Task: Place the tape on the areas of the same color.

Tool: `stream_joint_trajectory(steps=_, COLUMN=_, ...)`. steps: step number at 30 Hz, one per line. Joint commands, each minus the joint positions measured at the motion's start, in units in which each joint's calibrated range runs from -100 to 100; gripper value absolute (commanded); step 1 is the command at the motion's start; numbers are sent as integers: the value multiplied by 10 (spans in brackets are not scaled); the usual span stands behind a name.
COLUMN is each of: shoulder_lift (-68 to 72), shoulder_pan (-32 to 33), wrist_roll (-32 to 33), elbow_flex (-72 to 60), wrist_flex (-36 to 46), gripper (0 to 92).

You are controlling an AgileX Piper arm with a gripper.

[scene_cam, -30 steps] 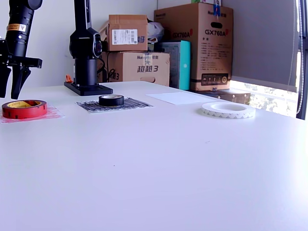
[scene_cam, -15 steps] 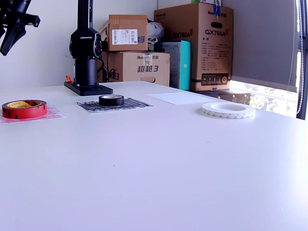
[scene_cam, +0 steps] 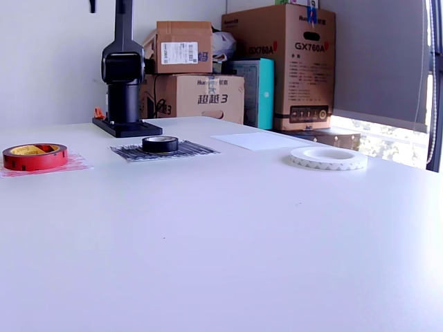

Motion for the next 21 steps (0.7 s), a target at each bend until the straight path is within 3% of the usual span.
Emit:
stream_joint_trajectory(steps=1, shoulder_lift=44, shoulder_pan=183, wrist_roll=56, elbow_flex=4, wrist_flex=-5, gripper=451)
stream_joint_trajectory(steps=10, shoulder_lift=122, shoulder_pan=268, wrist_roll=126, elbow_flex=-4, wrist_flex=20, gripper=451)
stream_joint_trajectory(steps=21, shoulder_lift=182, shoulder_pan=303, wrist_roll=195, elbow_flex=-19, wrist_flex=14, gripper=457)
